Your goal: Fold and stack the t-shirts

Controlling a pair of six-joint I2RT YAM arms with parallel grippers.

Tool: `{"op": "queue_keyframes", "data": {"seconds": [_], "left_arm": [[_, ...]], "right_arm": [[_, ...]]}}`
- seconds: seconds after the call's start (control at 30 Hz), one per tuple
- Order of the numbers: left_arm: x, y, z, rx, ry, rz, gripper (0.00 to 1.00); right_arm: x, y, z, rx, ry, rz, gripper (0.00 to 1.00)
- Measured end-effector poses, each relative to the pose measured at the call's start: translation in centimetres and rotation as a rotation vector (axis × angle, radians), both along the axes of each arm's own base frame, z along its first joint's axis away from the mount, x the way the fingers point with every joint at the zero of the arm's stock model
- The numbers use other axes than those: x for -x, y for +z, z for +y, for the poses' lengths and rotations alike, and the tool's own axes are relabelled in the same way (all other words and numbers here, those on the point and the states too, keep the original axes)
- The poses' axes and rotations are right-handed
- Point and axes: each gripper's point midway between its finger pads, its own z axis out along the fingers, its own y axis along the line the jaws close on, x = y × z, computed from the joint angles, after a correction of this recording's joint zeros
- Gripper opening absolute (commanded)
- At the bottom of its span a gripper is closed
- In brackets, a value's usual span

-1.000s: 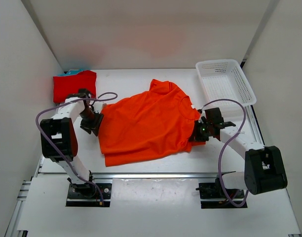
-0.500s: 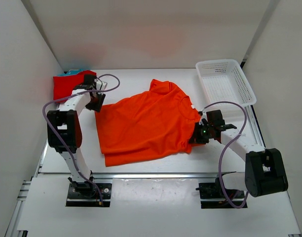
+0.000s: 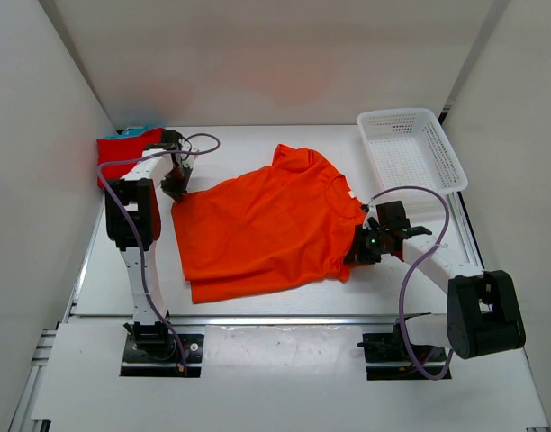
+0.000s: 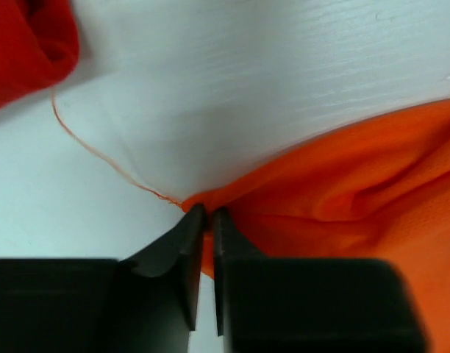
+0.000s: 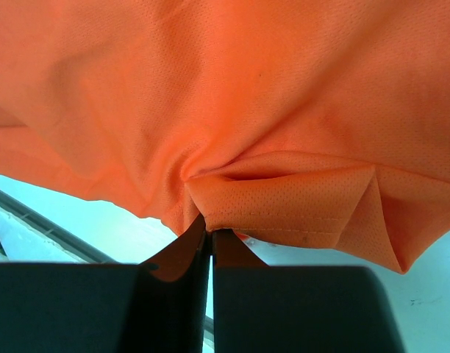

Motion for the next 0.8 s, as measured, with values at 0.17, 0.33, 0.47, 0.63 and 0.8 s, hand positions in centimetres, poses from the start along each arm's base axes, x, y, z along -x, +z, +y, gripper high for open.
{"op": "queue_keyframes", "data": {"seconds": [0.17,0.33,0.47,0.63,0.8], "left_arm": [[0.4,0.1,-0.1,0.000,-0.016,0.019,0.00],[-1.1,1.3,-0.2,-0.007,-0.025,-0.025,0.00],[-5.3,4.4,0.2,-0.008,0.006,-0.163,0.00],[-10.0,8.6,1.1,-0.018,0.029,-0.337,0.31],[-10.1,8.8,0.6,-0.056,0.012,-0.340,0.68]], "right_arm": [[0.1,-0.2,-0.1,0.002,0.001,0.010,0.00],[0.2,-0.5,-0.8,0.006,-0.018,0.035,0.01],[0.3,-0.5,-0.9,0.002,-0.021,0.043,0.00],[0.6,-0.5,-0.3,-0.009,0.001,0.055,0.01],[-0.1,-0.4,0.5,-0.019,0.026,0.071,0.00]]}}
